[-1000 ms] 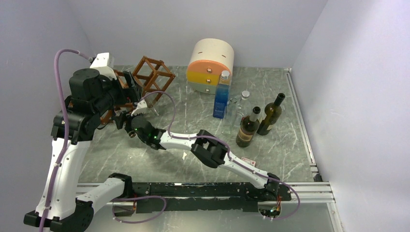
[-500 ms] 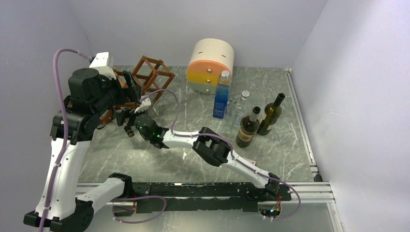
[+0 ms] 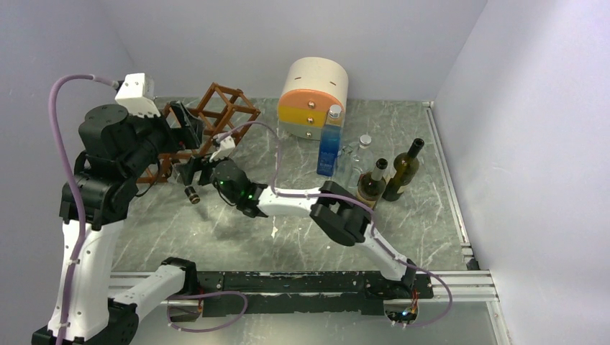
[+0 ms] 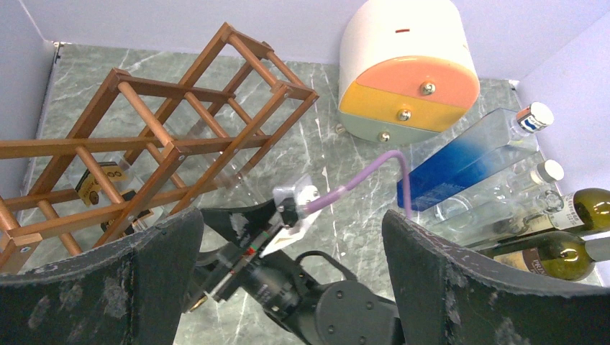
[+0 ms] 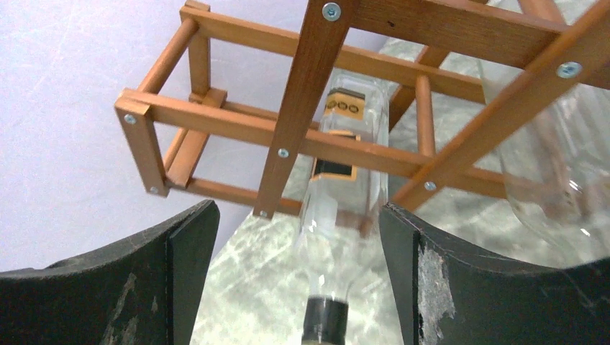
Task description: Put the wine bottle on the wine rack
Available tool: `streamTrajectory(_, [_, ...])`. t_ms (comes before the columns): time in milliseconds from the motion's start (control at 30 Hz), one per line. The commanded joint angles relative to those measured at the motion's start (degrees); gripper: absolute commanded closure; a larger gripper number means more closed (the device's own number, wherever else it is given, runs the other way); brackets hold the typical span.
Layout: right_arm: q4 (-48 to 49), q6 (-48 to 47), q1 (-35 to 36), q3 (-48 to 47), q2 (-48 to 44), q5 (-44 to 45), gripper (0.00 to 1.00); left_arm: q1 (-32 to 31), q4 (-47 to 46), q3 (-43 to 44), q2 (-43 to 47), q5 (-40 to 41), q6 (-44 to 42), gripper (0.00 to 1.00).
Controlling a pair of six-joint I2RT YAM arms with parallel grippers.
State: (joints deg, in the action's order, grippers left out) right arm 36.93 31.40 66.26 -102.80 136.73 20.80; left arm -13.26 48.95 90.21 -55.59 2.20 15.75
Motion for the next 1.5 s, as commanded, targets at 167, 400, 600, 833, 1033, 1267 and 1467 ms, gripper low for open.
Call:
streamTrajectory(167, [-12.32,0.31,-3.22,14.84,-15.86,-10.10,0.19,0.52,-8.51,-5.72,4.84,-0.30,-2.94,0.02])
streamTrajectory(400, [-18.91,-5.44,-3.15,11.02,-11.23,-24.78,0.21,0.51,-7.89,-6.26,4.79,-0.25,-3.40,0.02])
streamTrajectory(600, [-21.21,-1.57,-2.92,5.68,-5.57,-31.45,0.23,0.51,-8.59,-8.14,5.08,-1.28,-2.68,0.02])
streamTrajectory(833, [-23.05,2.31,-2.73,0.19,-0.37,-30.41,0.34,0.51,-8.34,-8.80,4.70,-1.52,-1.95,0.02])
streamTrajectory(1033, [-22.12,4.27,-2.81,-2.30,1.58,-29.90,0.55,0.51,-8.26,-9.09,4.63,-1.16,-1.86,0.02])
streamTrajectory(1267, [-21.67,6.73,-2.89,-4.69,2.89,-28.78,0.67,0.56,-8.21,-9.51,4.49,-0.86,-1.72,0.02])
streamTrajectory(1467, [-21.53,7.63,-2.94,-5.17,3.24,-27.43,0.68,0.51,-7.66,-9.27,4.33,-0.19,-1.90,0.02])
